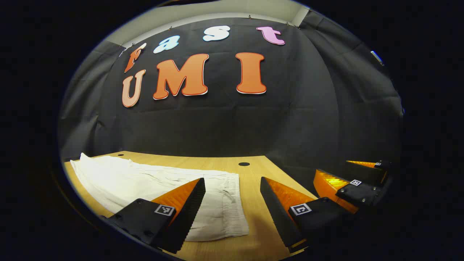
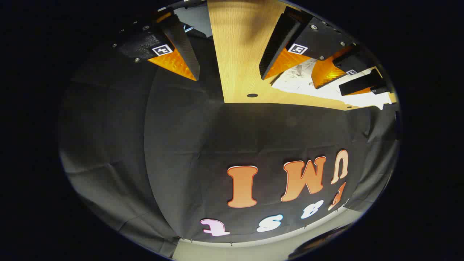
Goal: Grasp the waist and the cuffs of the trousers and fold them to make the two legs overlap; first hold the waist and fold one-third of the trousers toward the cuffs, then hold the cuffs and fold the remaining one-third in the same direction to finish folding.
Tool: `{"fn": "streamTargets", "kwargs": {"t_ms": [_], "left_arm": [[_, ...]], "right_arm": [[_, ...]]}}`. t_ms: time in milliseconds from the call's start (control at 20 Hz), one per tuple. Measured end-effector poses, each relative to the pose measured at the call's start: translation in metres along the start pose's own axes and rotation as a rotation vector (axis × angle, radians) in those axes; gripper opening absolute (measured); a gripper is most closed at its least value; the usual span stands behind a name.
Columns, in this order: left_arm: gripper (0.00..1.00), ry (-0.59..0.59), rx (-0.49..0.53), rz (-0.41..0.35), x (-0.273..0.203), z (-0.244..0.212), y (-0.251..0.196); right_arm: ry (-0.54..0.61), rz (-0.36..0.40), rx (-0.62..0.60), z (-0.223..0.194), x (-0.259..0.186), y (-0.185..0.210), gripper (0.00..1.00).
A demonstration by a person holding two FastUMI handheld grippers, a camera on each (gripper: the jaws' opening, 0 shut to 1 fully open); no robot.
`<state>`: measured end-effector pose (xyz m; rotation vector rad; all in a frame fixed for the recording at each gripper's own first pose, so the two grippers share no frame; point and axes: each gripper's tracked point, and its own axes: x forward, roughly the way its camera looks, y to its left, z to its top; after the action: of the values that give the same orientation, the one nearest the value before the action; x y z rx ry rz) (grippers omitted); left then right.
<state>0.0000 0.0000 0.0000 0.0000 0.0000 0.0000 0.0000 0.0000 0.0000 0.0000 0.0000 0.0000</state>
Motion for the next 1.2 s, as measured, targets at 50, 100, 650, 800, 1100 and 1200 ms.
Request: {"fn": "streamTargets", "kwargs": {"t_ms": [50,100,650,800,1100,1200], "left_arm": [[1.00,-0.005,0.004,0.000,-0.001,0.001,0.000],[1.00,-0.010,0.008,-0.002,-0.001,0.002,0.000],[0.99,0.088,0.050,-0.066,0.090,0.003,-0.013],[1.00,0.022,0.025,-0.122,0.070,0.061,0.001],[1.00,-0.086,0.026,-0.178,0.014,0.172,0.116],[1.00,-0.063,-0.001,-0.189,-0.002,0.187,0.162]], "right_arm": [[0.000,-0.001,0.002,0.000,0.000,0.000,0.99],[0.001,-0.001,0.001,0.001,0.000,0.000,0.99],[0.076,-0.021,-0.027,-0.003,0.075,0.003,0.97],[0.063,-0.012,0.103,0.028,0.065,0.015,0.98],[0.102,-0.057,0.128,0.085,-0.004,0.054,0.97],[0.127,-0.077,0.141,0.101,-0.025,0.072,0.98]]}}
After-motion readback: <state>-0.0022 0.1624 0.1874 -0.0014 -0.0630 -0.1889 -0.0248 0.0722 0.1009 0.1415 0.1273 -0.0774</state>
